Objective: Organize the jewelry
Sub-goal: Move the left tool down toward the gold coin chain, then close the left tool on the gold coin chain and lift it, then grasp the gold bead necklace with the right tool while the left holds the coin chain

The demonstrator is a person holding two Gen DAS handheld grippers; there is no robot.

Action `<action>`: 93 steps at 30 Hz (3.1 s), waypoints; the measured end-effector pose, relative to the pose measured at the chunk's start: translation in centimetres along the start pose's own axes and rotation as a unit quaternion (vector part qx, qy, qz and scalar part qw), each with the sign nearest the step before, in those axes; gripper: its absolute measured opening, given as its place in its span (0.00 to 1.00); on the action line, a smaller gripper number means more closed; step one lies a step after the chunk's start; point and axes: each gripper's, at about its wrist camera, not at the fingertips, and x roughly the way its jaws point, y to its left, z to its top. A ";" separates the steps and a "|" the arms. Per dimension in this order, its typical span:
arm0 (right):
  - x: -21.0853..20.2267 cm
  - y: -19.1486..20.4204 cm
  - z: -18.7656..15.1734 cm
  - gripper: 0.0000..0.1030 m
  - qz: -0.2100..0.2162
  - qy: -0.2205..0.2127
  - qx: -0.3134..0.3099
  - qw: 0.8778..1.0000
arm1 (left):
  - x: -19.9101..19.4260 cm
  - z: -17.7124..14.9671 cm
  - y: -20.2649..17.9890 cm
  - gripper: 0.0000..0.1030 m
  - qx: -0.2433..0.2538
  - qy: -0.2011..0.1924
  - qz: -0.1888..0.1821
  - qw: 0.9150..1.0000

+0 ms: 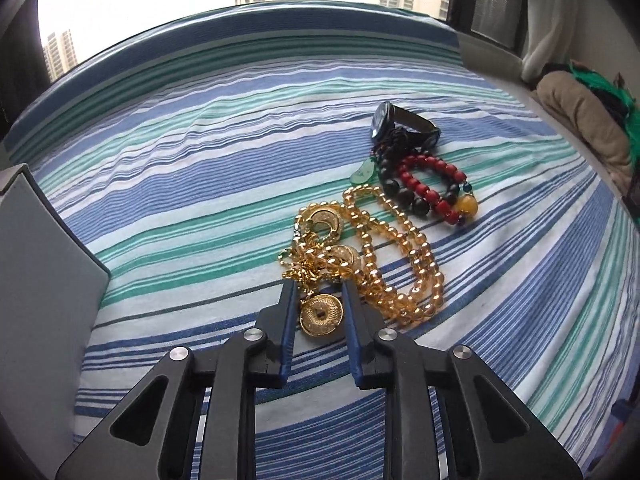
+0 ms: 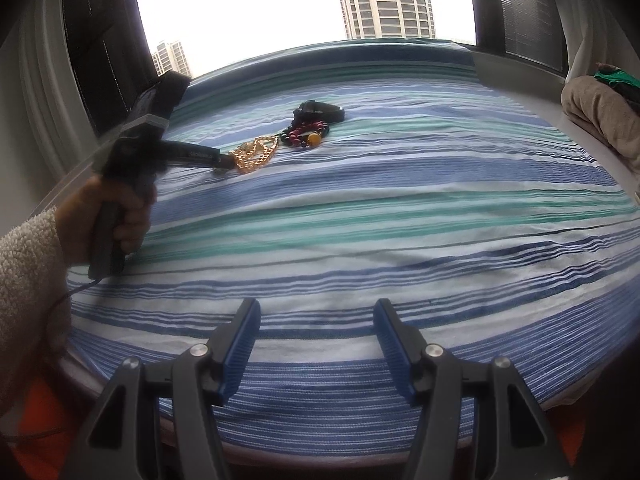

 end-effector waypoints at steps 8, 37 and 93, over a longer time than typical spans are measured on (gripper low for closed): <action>-0.1 -0.1 0.4 0.58 -0.006 -0.001 0.002 1.000 | -6.2 -3.5 2.1 0.20 -0.053 0.002 -0.024 0.998; 0.1 7.6 1.0 0.58 0.072 0.064 -0.047 0.994 | -14.8 -14.3 7.9 0.63 -0.130 0.011 -0.018 0.991; 13.8 3.8 19.8 0.57 0.154 0.178 0.043 0.971 | -22.0 -10.1 9.7 0.00 -0.178 -0.067 -0.098 0.977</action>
